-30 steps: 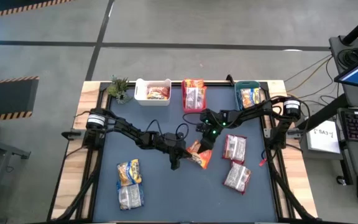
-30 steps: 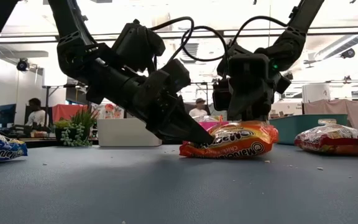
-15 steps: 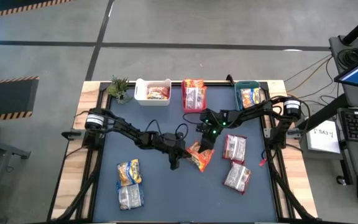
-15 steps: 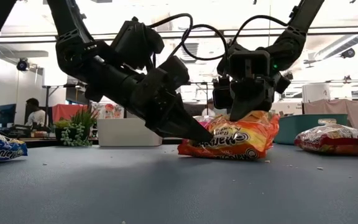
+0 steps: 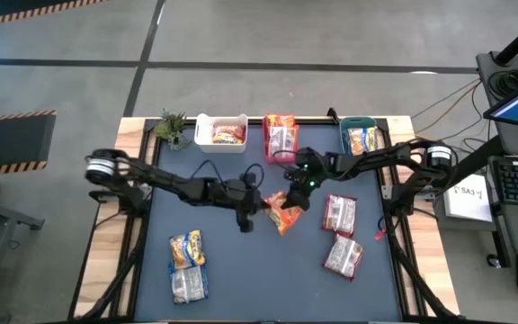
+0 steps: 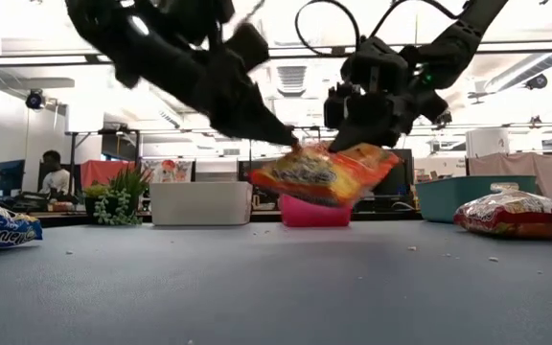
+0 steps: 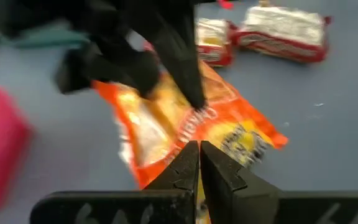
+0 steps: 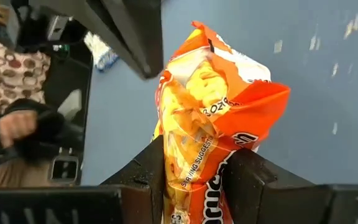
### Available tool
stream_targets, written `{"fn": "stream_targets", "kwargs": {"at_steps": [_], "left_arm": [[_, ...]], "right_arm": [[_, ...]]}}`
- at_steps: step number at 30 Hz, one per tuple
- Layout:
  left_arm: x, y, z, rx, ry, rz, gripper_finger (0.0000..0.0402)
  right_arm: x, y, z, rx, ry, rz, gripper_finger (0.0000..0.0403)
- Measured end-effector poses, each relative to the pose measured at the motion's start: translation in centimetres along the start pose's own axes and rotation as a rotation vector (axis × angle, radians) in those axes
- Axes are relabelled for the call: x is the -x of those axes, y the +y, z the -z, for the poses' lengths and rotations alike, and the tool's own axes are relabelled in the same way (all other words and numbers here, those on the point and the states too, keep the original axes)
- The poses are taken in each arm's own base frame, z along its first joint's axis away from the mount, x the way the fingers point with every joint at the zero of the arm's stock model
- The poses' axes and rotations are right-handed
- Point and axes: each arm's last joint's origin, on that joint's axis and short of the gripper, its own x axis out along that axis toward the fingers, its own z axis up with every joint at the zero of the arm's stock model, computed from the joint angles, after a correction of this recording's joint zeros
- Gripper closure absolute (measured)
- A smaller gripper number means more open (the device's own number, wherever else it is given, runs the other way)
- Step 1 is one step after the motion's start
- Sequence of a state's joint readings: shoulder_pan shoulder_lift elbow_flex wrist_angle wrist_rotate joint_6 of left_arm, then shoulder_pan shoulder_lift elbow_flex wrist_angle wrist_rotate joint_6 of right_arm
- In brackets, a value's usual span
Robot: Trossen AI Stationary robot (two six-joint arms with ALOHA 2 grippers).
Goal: Sort Maruchan noodles
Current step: Put the orange noodle pack into the red bin
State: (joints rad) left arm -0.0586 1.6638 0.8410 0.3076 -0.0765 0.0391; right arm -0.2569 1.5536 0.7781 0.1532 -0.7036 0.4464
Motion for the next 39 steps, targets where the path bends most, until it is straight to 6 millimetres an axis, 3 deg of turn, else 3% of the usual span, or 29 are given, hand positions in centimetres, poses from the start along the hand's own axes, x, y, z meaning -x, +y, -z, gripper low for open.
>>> {"fn": "stream_targets", "kwargs": {"at_steps": [10,17,22,25,31,39], "left_arm": [[7.1,1.4,-4.6,-0.173,-0.139,-0.163,0.0402],[10.7,1.7,-6.3,-0.182,-0.274,-0.177,0.0402],[11.5,1.7,-6.5,-0.158,-0.311,-0.180,0.0402],[11.3,1.7,-6.2,-0.156,-0.303,-0.178,0.0402],[11.0,1.7,-5.5,-0.159,-0.303,-0.180,0.0402],[11.0,1.8,-5.4,-0.152,-0.291,-0.228,0.0402]], "right_arm": [[0.6,0.3,-1.8,0.112,-0.190,0.059,0.0292],[3.9,-1.0,-4.4,0.256,-0.456,0.236,0.0292],[7.3,-2.9,-6.0,0.356,-0.609,0.367,0.0292],[8.6,-4.3,-6.1,0.450,-0.602,0.458,0.0292],[8.5,-6.1,-5.9,0.533,-0.560,0.524,0.0292],[8.5,-6.5,-6.0,0.534,-0.571,0.580,0.0292]]}}
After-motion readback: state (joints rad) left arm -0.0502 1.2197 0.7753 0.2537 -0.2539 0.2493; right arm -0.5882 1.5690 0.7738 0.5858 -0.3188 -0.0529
